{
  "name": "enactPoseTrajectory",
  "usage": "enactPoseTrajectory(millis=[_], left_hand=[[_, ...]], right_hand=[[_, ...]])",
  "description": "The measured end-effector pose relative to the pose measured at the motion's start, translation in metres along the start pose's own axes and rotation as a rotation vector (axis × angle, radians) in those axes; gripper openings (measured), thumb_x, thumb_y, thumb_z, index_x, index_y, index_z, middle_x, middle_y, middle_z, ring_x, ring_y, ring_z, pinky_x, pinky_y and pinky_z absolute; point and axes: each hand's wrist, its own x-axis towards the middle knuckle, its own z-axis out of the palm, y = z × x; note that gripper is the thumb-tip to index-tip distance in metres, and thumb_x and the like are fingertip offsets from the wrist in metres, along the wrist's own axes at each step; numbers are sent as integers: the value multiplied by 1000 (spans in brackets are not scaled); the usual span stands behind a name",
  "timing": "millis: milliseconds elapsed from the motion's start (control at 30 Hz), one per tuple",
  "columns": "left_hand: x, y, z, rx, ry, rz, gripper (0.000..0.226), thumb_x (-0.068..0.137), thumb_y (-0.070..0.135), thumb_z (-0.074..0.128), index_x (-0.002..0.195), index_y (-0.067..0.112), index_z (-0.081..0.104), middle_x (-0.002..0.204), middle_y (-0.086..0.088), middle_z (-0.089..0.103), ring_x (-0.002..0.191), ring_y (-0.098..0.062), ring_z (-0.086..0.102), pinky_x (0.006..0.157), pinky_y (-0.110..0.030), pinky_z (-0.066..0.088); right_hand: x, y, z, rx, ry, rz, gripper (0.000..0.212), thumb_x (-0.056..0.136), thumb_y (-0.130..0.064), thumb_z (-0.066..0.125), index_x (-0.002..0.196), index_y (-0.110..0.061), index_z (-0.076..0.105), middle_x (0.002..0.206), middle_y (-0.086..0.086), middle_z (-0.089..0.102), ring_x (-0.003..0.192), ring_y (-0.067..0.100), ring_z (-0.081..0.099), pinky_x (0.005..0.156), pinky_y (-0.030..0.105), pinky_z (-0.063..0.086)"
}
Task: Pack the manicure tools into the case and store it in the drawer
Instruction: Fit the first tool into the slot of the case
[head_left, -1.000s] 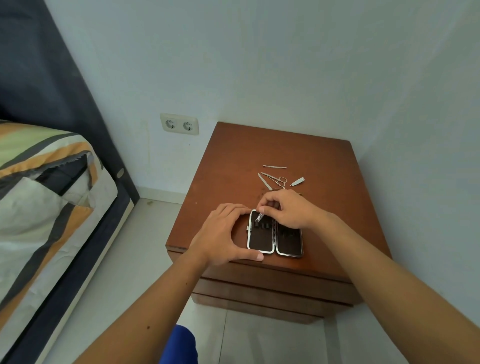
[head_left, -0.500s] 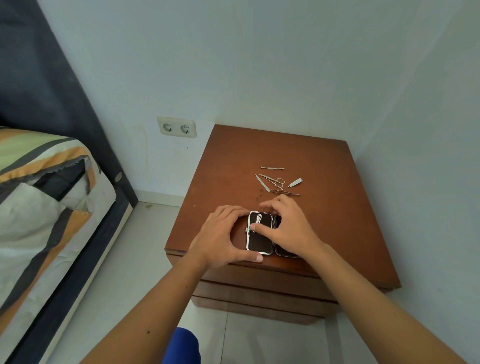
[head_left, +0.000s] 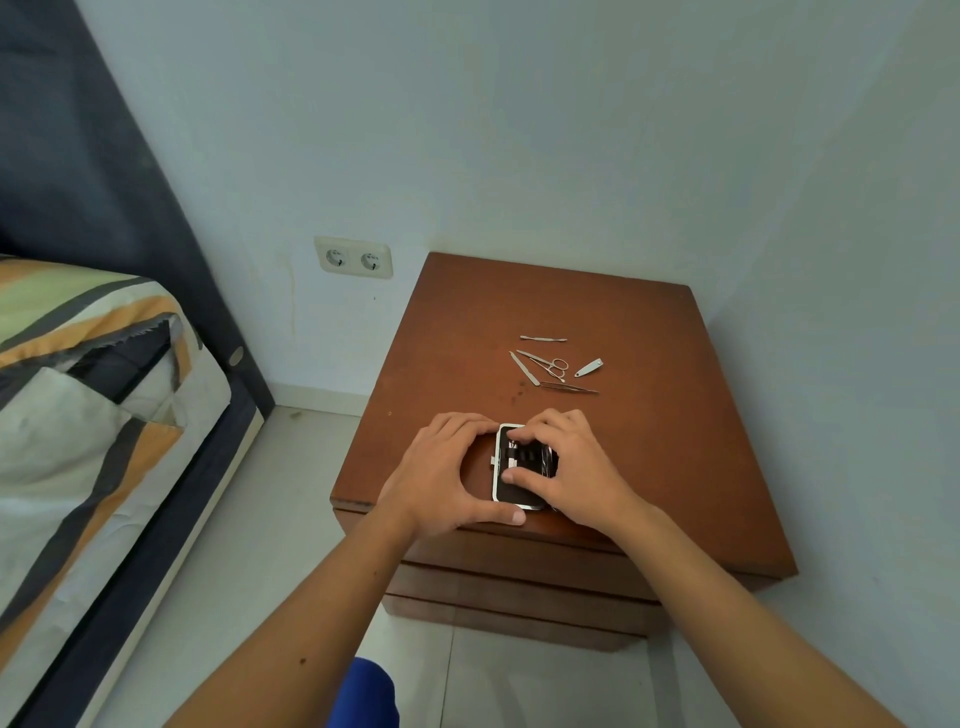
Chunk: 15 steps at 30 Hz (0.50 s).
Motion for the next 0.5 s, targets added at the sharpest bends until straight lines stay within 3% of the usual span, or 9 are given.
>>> enactPoseTrajectory(millis=[133,500], left_hand=[[0,0,0,5,-1,1,109,57,90,79,146,32,53,145,22,51,136,2,37,113,-23,31],[0,2,-2,9,-15,-11,110,57,92,76,147,34,51,146,22,50,136,2,37,113,-22,30]], right_hand=[[0,1,-2,-6,-25,-12,49,81,-45,85,124,-27,70,116,-15,59,110,13,42,96,7,29],[3,7,-2,-7,-14,-1,45,82,-45,84,122,-27,71,114,-13,58,107,9,43,93,6,29]])
